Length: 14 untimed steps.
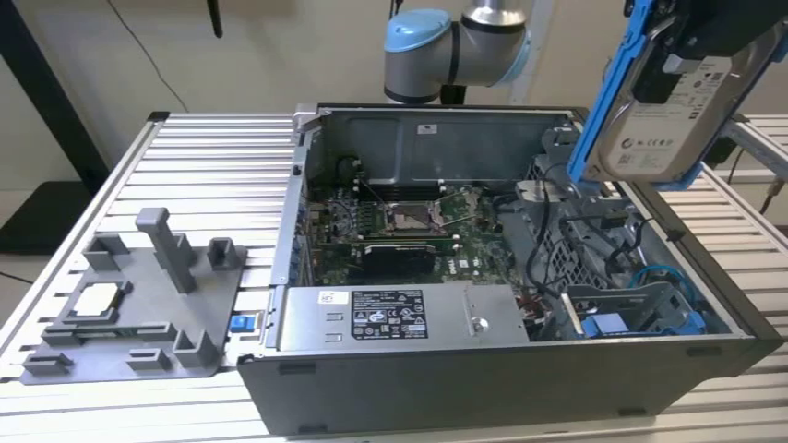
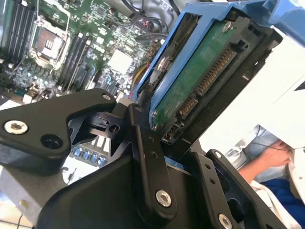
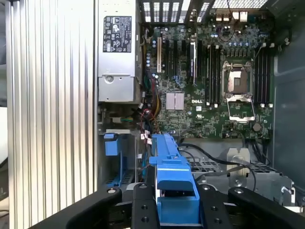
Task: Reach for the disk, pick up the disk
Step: 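Pick up the disk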
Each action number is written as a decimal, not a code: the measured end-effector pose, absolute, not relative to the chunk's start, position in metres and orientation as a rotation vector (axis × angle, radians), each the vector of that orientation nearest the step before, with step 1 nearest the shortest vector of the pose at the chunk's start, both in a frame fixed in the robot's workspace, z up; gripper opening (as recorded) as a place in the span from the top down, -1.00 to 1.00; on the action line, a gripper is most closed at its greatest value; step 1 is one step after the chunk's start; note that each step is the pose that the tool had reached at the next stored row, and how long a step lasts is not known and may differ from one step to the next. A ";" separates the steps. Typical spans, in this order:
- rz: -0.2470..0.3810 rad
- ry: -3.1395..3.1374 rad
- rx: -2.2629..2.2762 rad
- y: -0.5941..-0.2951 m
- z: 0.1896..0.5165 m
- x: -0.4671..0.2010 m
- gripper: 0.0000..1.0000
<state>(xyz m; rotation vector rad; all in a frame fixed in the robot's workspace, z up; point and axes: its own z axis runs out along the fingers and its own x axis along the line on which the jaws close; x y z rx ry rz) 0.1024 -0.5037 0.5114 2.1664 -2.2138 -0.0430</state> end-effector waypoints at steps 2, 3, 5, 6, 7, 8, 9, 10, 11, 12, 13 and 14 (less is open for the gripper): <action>-0.043 -2.214 2.166 -0.508 0.511 0.102 1.00; -0.043 -2.214 2.166 -0.510 0.511 0.102 1.00; -0.043 -2.214 2.166 -0.514 0.511 0.102 1.00; -0.043 -2.214 2.166 -0.516 0.511 0.102 1.00; -0.043 -2.214 2.166 -0.518 0.510 0.102 1.00; -0.043 -2.214 2.166 -0.519 0.510 0.102 1.00; -0.043 -2.214 2.166 -0.521 0.510 0.102 1.00; -0.043 -2.214 2.166 -0.523 0.510 0.102 1.00; -0.043 -2.214 2.166 -0.525 0.510 0.102 1.00; -0.043 -2.214 2.166 -0.527 0.509 0.102 1.00; -0.043 -2.214 2.166 -0.528 0.509 0.102 1.00; -0.043 -2.214 2.166 -0.529 0.508 0.102 1.00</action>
